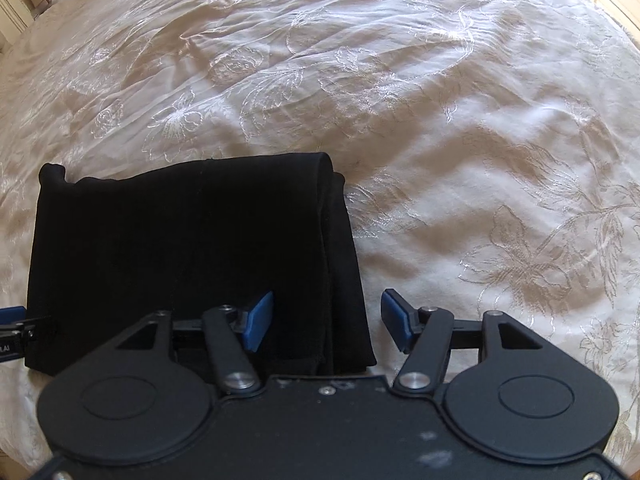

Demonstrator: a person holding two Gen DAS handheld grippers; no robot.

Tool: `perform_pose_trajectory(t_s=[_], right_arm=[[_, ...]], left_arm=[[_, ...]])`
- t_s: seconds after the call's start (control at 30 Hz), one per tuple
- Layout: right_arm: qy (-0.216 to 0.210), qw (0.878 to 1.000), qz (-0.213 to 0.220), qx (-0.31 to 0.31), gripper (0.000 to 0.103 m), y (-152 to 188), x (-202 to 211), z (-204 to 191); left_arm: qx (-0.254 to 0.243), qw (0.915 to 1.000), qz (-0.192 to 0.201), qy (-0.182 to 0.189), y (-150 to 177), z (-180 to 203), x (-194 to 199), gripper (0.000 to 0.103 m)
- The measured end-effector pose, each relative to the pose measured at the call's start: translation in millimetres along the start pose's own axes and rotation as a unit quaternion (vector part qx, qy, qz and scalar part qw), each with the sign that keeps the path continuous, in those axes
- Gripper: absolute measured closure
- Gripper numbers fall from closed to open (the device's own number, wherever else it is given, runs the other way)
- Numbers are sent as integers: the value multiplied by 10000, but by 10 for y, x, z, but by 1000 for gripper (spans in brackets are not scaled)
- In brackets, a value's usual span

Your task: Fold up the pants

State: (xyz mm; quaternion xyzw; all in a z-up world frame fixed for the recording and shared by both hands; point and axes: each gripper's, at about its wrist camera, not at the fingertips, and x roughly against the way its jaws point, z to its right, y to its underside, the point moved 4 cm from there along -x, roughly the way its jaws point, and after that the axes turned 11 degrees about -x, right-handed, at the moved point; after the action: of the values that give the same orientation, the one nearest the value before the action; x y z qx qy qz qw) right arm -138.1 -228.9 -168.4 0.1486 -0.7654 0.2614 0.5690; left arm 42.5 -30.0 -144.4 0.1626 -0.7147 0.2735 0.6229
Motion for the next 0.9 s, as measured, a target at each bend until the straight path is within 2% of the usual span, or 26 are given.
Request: perform_pose_trajectory(t_s=[0.33,0.53,0.9], right_arm=[[-267,9991,-105,-322,27,-65,-145,106],[-383,9989,-99,-267,20,-90,-215,57],[-553,9981,-136,-221,8,-162,-337,-33]], left_arm=[[14,9999,-131,51,-177,-13,-209,13],[183,9995,-210,156,-244,-57,-367,2],[317,9989,-134,330,-382,-148,-572,0]])
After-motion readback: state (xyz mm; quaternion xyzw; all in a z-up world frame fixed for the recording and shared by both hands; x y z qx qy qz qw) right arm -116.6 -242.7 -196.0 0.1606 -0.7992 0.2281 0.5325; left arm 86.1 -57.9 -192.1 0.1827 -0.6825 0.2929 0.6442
